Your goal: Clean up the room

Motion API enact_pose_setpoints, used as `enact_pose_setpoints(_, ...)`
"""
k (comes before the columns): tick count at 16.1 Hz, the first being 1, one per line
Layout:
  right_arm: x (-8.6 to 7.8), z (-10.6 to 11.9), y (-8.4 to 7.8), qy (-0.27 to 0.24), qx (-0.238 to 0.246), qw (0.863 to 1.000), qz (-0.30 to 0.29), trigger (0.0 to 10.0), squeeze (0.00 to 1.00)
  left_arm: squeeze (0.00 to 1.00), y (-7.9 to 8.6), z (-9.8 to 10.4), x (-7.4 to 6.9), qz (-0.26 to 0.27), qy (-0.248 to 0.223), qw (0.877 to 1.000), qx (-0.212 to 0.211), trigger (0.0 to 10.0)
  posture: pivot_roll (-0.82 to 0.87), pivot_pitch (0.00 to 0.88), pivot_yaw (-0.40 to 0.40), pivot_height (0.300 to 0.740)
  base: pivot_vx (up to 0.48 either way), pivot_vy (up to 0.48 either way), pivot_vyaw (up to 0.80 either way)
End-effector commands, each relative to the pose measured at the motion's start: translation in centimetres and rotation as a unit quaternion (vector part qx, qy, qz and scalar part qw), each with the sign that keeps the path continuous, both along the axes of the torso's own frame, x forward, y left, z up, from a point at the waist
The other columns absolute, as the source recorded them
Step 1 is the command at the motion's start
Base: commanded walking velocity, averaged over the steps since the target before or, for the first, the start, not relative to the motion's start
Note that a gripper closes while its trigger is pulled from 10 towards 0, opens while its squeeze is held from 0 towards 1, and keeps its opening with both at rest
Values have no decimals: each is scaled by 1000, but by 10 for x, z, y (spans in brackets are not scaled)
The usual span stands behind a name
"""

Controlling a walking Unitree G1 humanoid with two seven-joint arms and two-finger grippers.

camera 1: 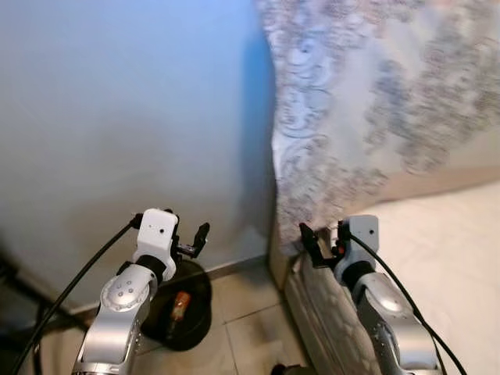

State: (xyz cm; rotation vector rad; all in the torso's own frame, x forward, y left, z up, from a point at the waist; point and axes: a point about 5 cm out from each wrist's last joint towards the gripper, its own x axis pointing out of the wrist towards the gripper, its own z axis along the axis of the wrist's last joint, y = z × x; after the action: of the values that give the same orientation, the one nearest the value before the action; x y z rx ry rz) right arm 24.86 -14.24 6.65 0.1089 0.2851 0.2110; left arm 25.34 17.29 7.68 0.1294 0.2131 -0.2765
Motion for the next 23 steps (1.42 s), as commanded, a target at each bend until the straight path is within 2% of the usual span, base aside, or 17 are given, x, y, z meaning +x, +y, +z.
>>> enact_pose_setpoints(1,-2,0,0,-3,3,1000,-5,10000,0,0,2,2,-1,2,-6,1000,6,10000,84,0,24,740,0,0,-800)
enact_pose_setpoints(17,0,0,-6,-5,2,1000,-19,10000,0,0,-2,3,2,1,-12,1000,8,10000,75,0,23,740,0,0,-800)
enact_pose_setpoints(23,5,5,-5,-23,-8,999,-22,10000,0,0,1,9,5,-3,-10,1000,-3,10000,76,0,27,740,0,0,-800)
